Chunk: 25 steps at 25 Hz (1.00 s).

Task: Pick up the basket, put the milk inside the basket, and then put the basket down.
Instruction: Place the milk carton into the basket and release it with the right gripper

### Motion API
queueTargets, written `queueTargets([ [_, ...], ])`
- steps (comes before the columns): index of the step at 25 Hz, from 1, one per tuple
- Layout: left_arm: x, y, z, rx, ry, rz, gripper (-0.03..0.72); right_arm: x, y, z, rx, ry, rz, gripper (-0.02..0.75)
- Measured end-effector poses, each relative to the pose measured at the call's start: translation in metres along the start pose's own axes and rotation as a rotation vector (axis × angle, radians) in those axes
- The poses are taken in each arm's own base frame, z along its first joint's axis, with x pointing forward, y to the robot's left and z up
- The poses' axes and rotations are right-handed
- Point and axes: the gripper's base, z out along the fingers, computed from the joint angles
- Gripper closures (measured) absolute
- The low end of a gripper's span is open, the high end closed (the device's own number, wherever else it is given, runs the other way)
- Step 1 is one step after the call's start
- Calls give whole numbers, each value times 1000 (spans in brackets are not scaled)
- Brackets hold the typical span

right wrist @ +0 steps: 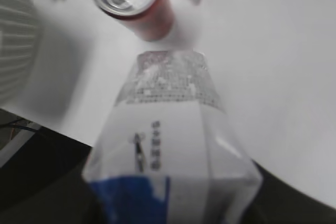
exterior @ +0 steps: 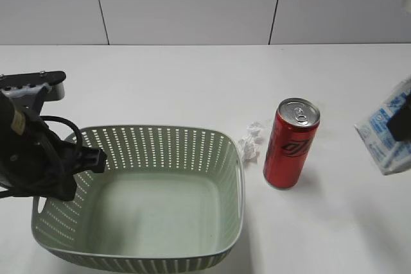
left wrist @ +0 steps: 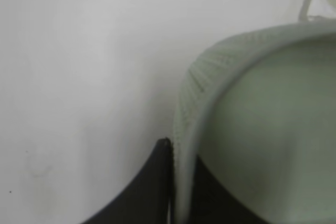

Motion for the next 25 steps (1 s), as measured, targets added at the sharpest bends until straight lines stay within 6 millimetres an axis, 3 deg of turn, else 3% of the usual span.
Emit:
queueTargets([
  [7,0,0,10,-21,31,0,684,-34,78,-23,-143,-52,-194,407],
  [10,-2,-1,9,-21,31,0,684,-47,112,-13,-173,-32,-275,407],
  [16,-9,-7,0,-5,24,-9,684,-63,158,50,-184,26,-358,407],
  [20,-11,-9,-2,6,31,-23,684,-68,168,96,-169,57,-361,407],
  [25,-10,-10,-2,12,37,-32,684,-67,172,129,-152,105,-365,407],
])
